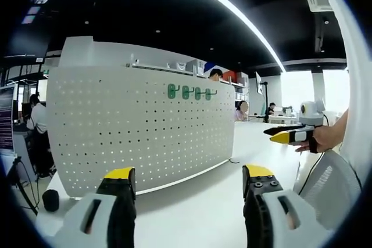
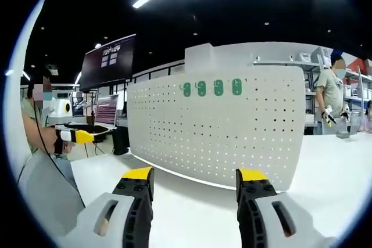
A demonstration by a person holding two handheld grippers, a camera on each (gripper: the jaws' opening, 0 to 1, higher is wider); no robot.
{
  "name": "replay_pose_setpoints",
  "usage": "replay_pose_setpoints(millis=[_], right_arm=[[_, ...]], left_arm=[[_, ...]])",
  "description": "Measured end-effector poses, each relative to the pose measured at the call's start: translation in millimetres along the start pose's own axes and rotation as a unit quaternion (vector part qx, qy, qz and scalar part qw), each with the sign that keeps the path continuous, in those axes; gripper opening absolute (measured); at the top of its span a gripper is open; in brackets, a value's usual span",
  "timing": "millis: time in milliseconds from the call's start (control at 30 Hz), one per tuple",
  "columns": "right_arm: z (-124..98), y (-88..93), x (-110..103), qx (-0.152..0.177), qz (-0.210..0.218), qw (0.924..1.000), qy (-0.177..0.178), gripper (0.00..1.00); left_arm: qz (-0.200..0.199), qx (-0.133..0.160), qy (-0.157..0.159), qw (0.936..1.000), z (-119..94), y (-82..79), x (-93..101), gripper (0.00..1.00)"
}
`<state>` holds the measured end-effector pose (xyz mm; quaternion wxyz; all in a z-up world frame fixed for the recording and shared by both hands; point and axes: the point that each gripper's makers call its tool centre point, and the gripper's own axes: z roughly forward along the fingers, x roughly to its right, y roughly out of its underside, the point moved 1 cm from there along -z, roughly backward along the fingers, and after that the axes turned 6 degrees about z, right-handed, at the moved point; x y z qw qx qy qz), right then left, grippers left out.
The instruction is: Insert the hook assembly into the mounting plate slot until the hook locks in place.
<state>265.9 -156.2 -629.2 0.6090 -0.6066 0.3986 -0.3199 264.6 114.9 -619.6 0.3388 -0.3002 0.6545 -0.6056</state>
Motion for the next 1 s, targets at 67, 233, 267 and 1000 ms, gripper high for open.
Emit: replay_pose_setpoints(millis=[67, 233, 267, 1000], right_arm=[[-0.4, -1.6, -0.9, 0.002, 0.001, 1.0000, 0.000, 0.55], [-0.6, -1.1, -0.5, 0.003, 0.002, 1.0000, 0.000, 0.56], [-0.6, -1.4, -1.1, 0.005, 0.002, 1.0000, -0.001, 0.56], [-0.4, 3.5, 1.2, -0.005, 0.005, 1.0000, 0.002, 0.54]], left_arm=[[0.000, -0.001, 0.000, 1.0000, -0.1, 0.6, -0.3, 0.77], [-0.002, -0.001, -0.001, 1.0000, 0.0, 2.3, -2.2, 0.77], [-0.003, -0.001, -0.001, 1.0000, 0.0, 2.2, -2.1, 0.77], [-0.007, 0.001, -0.002, 1.0000, 0.5, 4.8, -3.4, 0.77]])
